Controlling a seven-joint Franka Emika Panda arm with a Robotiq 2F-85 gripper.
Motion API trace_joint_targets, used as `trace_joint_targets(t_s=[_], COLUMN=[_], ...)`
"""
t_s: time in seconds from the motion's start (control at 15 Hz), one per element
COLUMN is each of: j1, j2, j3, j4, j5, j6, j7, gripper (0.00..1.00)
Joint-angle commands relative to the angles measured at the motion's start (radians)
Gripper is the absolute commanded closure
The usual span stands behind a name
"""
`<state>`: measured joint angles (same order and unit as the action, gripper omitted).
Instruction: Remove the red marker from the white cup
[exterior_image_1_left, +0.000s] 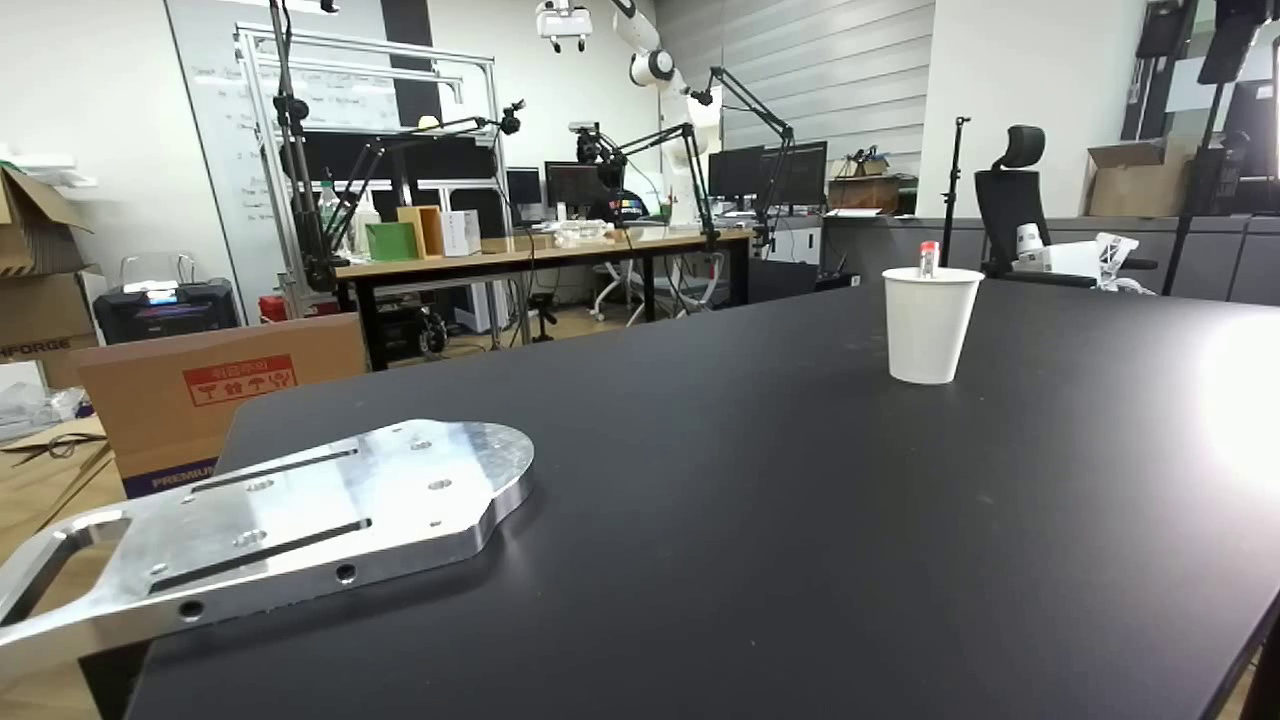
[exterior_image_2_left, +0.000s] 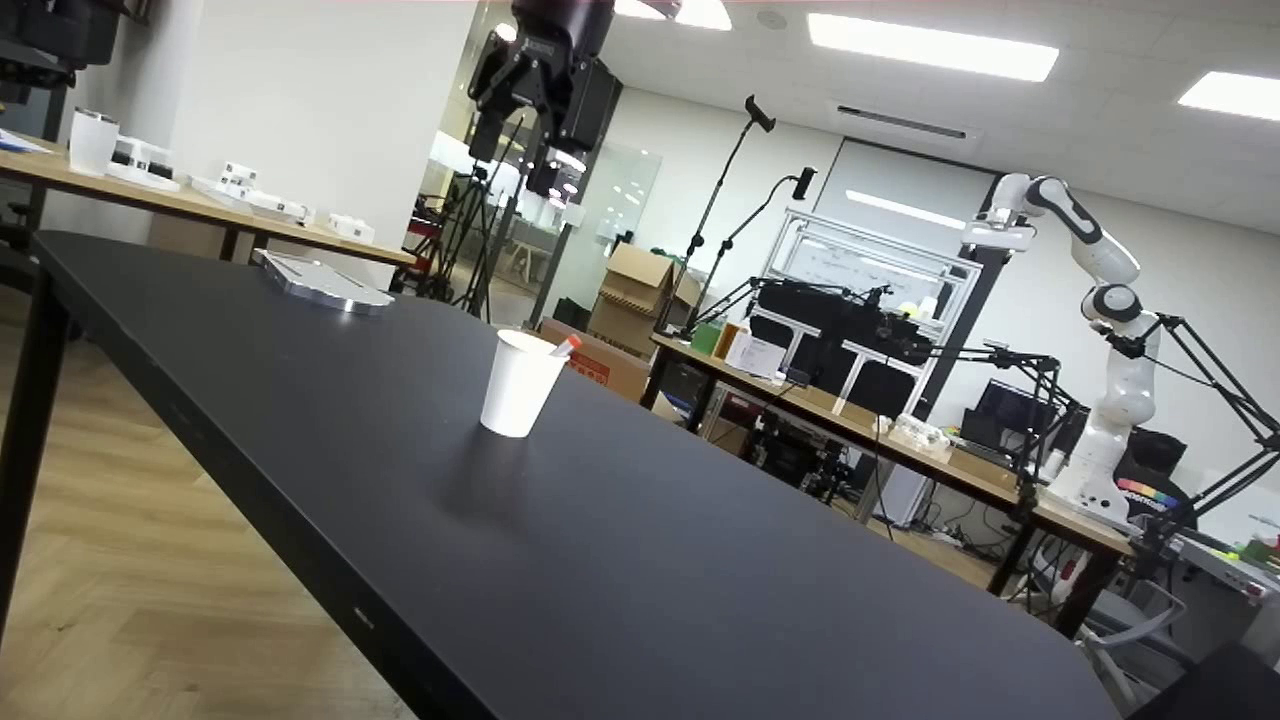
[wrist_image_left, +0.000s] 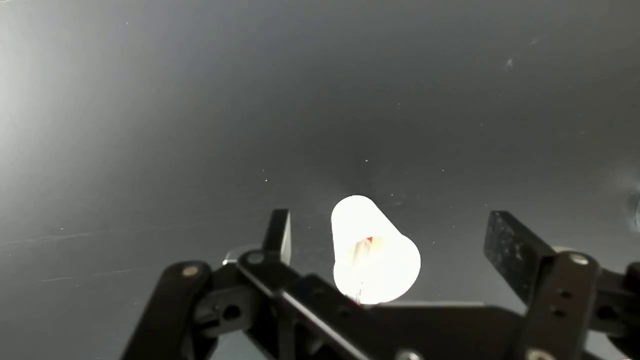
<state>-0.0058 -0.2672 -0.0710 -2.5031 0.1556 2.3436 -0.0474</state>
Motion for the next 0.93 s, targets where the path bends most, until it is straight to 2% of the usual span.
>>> trace_joint_targets(t_s=[0.0, 0.4, 0.87], j1=[-0.004, -0.021, -0.028], j2=[0.078, 0.254, 0.446], j3=[-0.002, 0.001, 0.013], j4=[0.064, 0.220, 0.458], j5=[0.016, 0.018, 0.014], j6=[-0.007, -0.053, -0.145], j7=[-0.001, 0.020, 0.047], gripper=[0.00, 0.00, 0.00])
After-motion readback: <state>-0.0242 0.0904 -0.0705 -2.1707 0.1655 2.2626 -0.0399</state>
